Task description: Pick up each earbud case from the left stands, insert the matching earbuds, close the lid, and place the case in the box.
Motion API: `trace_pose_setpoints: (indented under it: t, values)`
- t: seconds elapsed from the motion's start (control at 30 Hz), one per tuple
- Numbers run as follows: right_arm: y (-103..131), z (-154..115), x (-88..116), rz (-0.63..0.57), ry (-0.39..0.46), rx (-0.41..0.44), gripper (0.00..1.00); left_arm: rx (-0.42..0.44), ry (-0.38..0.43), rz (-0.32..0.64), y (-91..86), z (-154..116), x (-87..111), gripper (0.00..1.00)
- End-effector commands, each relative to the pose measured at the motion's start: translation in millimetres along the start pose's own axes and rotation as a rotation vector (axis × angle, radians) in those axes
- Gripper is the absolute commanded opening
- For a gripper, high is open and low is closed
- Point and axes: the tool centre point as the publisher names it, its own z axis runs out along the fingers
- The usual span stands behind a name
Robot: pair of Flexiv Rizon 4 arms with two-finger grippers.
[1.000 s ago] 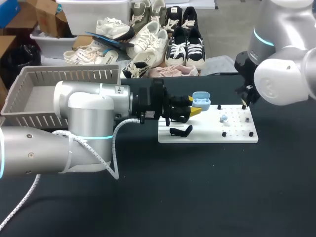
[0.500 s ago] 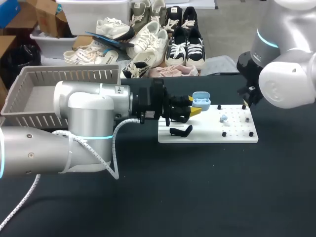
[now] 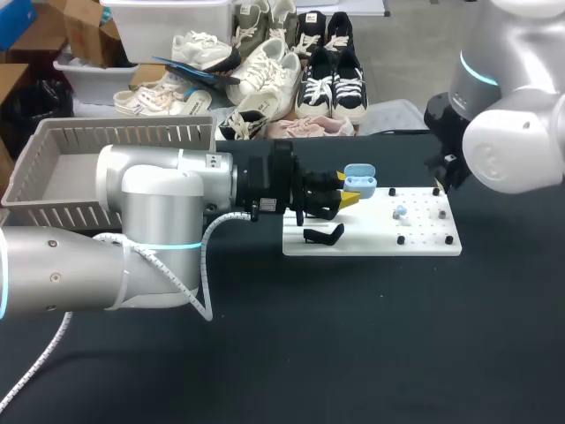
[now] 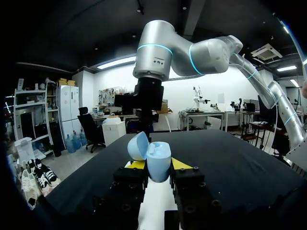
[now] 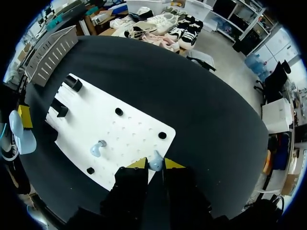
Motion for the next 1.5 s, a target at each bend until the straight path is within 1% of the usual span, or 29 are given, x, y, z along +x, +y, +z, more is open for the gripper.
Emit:
trace_pose_setpoints:
  t: [0.03, 0.07, 0.1, 0.13, 0.2, 0.27, 0.3, 0.37, 0.4, 0.43, 0.47, 0.5, 0.53, 0.57, 0.63, 0.67, 0.7, 0.8, 1.0, 1.13, 1.33, 1.37, 1.43, 1.5]
  values:
    - [1.9, -6.1, 3.4, 0.074, 0.022, 0.007, 0.0, -0.006, -0.001, 0.001, -1.4, 0.1, 0.1, 0.0]
    - [2.7, -7.8, 5.5, 0.103, 0.033, 0.028, 0.0, -0.006, -0.001, 0.001, -1.4, 0.1, 0.1, 0.0]
    - [3.1, -8.5, 7.0, 0.144, 0.043, 0.023, 0.0, -0.006, -0.001, 0.001, -1.4, 0.1, 0.1, 0.0]
    - [3.1, -9.9, 8.9, 0.18, 0.058, 0.043, 0.0, -0.006, -0.001, 0.001, -1.4, 0.1, 0.1, 0.0]
    - [3.4, -11.4, 12.2, 0.249, 0.082, 0.042, 0.0, -0.006, -0.001, 0.001, -1.4, 0.1, 0.1, 0.0]
    - [5.7, -14.2, 16.0, 0.336, 0.107, 0.073, 0.0, -0.006, -0.001, 0.001, -1.4, 0.1, 0.1, 0.0]
    - [6.0, -16.2, 17.6, 0.376, 0.113, 0.065, 0.0, -0.006, -0.001, 0.001, -1.4, 0.1, 0.1, 0.0]
    - [8.1, -20.3, 20.3, 0.469, 0.135, 0.108, 0.0, -0.006, -0.001, 0.001, -1.4, 0.1, 0.1, 0.0]
    - [8.6, -23.1, 21.7, 0.507, 0.135, 0.083, 0.0, -0.006, -0.001, 0.001, -1.4, 0.1, 0.1, 0.0]
    - [8.2, -24.9, 22.7, 0.547, 0.145, 0.109, 0.0, -0.006, -0.001, 0.001, -1.4, 0.1, 0.1, 0.0]
    - [9.4, -27.8, 23.4, 0.582, 0.151, 0.104, 0.0, -0.006, -0.001, 0.001, -1.4, 0.1, 0.1, 0.0]
    - [10.8, -31.1, 24.7, 0.61, 0.153, 0.111, 0.0, -0.006, -0.001, 0.001, -1.4, 0.1, 0.1, 0.0]
    - [13.3, -34.6, 25.7, 0.649, 0.167, 0.135, 0.0, -0.006, -0.001, 0.001, -1.4, 0.1, 0.1, 0.0]
    - [15.0, -37.8, 26.5, 0.668, 0.161, 0.129, 0.0, -0.006, -0.001, 0.001, -1.4, 0.1, 0.1, 0.0]
    - [20.5, -45.8, 28.0, 0.725, 0.171, 0.163, 0.0, -0.006, -0.001, 0.001, -1.4, 0.1, 0.1, 0.0]
    - [23.7, -49.7, 28.4, 0.745, 0.167, 0.146, 0.0, -0.006, -0.001, 0.001, -1.4, 0.1, 0.1, 0.0]
    - [26.4, -53.4, 29.3, 0.779, 0.181, 0.151, 0.0, -0.006, -0.001, 0.001, -1.4, 0.1, 0.1, 0.0]
    - [35.9, -62.8, 29.7, 0.832, 0.186, 0.164, 0.0, -0.006, -0.001, 0.001, -1.4, 0.1, 0.1, 0.0]
    - [46.1, -79.2, 31.5, 0.937, 0.209, 0.139, 0.0, -0.006, -0.001, 0.001, -1.4, 0.1, 0.1, 0.0]
    - [55.5, -91.7, 32.0, 0.97, 0.205, 0.155, 0.0, -0.006, -0.001, 0.001, -1.4, 0.1, 0.1, 0.0]
    - [70.0, -110.3, 30.0, 1.001, 0.19, 0.151, 0.0, -0.006, -0.001, 0.001, -1.4, 0.1, 0.1, 0.0]
    - [72.8, -113.4, 29.4, 1.016, 0.187, 0.15, 0.0, -0.006, -0.001, 0.001, -1.4, 0.1, 0.1, 0.0]
    - [78.3, -119.4, 28.0, 1.064, 0.202, 0.176, 0.0, -0.006, -0.001, 0.001, -1.4, 0.1, 0.1, 0.0]
    - [82.8, -125.4, 27.2, 1.075, 0.189, 0.179, 0.0, -0.006, -0.001, 0.001, -1.4, 0.1, 0.1, 0.0]
